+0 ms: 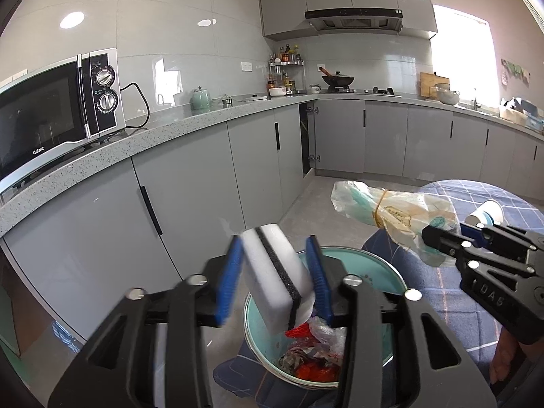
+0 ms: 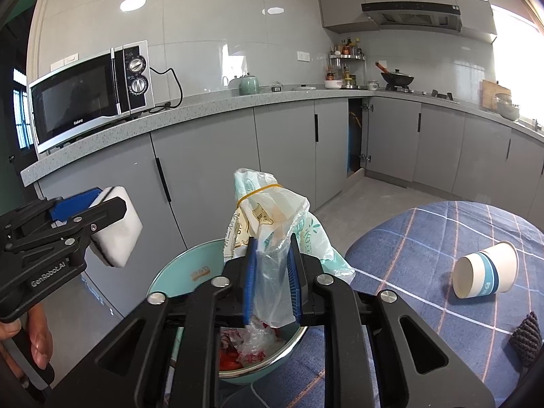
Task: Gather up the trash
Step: 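Open the right tool to drop the bag while the left tool releases the sponge into the bucket, then move both open tools back over the remaining trash on the table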
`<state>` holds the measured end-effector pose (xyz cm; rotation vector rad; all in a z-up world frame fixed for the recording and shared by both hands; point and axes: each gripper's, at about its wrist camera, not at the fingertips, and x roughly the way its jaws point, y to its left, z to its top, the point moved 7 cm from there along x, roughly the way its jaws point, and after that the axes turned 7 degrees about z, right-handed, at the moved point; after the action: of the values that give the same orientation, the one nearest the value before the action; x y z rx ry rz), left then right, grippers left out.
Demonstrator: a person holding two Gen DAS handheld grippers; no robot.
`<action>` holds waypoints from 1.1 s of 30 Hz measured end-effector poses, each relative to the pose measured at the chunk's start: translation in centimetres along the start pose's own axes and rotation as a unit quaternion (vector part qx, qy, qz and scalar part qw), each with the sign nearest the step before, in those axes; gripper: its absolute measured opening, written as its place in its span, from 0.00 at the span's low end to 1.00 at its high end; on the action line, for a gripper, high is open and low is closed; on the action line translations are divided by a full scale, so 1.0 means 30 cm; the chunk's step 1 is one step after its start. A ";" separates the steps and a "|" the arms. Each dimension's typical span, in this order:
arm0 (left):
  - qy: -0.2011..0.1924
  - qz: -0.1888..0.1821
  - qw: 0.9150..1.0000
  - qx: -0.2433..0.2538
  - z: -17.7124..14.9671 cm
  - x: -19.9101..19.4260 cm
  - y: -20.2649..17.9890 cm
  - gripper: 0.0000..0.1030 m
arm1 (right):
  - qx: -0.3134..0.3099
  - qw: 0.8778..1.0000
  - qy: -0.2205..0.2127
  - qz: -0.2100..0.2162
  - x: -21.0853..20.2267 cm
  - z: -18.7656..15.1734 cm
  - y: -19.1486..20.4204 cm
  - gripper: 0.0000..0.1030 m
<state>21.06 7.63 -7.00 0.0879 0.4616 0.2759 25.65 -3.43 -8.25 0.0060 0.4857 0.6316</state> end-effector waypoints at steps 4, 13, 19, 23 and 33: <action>-0.002 -0.002 1.000 -0.001 -0.001 -0.002 -0.003 0.58 | 0.007 1.000 -0.001 -0.004 0.004 -0.009 -0.011 0.35; 0.001 0.003 1.000 -0.005 -0.006 0.005 0.010 0.60 | 0.016 1.000 0.000 -0.009 -0.004 -0.025 -0.028 0.36; 0.002 0.009 1.000 -0.010 -0.007 0.007 0.020 0.65 | 0.018 1.000 0.002 -0.012 -0.008 -0.031 -0.032 0.37; 0.000 0.010 1.000 -0.011 -0.004 0.002 0.024 0.66 | 0.018 1.000 0.003 -0.013 -0.012 -0.034 -0.031 0.37; 0.001 0.006 1.000 -0.012 -0.015 -0.011 -0.006 0.72 | 0.020 0.999 -0.002 -0.031 -0.082 -0.046 -0.054 0.40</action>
<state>20.61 7.37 -7.30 0.0678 0.4595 0.2923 24.24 -6.34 -8.66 0.0288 0.4930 0.5607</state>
